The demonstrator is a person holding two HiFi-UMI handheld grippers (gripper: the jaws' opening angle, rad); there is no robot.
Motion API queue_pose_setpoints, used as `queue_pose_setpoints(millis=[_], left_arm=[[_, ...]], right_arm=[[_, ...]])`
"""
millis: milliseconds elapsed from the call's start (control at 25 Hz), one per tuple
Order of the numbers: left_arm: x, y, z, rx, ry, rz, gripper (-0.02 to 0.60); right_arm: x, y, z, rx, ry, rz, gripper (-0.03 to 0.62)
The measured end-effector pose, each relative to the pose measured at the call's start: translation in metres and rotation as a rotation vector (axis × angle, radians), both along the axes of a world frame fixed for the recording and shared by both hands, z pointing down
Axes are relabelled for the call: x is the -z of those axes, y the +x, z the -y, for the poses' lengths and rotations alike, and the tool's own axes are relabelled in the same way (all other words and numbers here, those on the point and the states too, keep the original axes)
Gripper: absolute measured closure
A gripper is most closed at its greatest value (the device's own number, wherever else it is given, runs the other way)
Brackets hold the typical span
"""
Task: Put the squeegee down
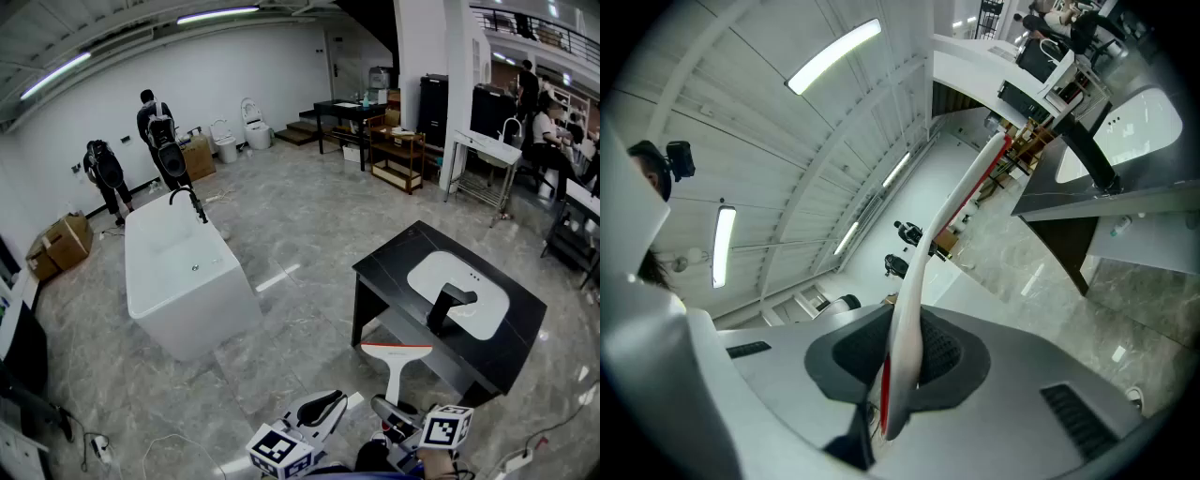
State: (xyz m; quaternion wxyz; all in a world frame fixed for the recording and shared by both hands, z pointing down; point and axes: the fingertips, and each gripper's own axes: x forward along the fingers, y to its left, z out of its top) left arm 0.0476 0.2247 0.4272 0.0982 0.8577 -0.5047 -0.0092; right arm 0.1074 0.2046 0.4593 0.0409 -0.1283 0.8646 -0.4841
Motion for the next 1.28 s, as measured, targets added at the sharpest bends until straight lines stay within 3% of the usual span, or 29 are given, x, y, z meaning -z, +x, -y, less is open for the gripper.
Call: queue_pose_setpoints(millis=[120, 320, 600, 840, 1040, 1280], left_arm=[[-0.003, 0.003, 0.000, -0.004, -0.012, 0.008, 0.532], [-0.011, 0.001, 0.006, 0.000, -0.056, 0.009, 0.532], [-0.018, -0.025, 0.035, 0.039, -0.073, -0.002, 0.532], [-0.028, -0.049, 0.092, 0.058, -0.077, -0.010, 0.532], [-0.028, -0.059, 0.149, 0.022, -0.091, -0.013, 0.532], [-0.018, -0.080, 0.205, 0.024, -0.096, 0.006, 0.532]], right_arm=[[-0.008, 0.010, 0.006, -0.016, 0.032, -0.039, 0.539], [-0.011, 0.003, 0.017, -0.006, -0.005, -0.004, 0.539], [-0.019, -0.020, 0.054, 0.016, -0.010, -0.017, 0.539], [-0.032, -0.034, 0.108, 0.021, -0.002, -0.054, 0.539], [-0.037, -0.046, 0.164, 0.004, -0.027, -0.084, 0.539], [-0.032, -0.081, 0.226, 0.033, -0.058, -0.053, 0.539]])
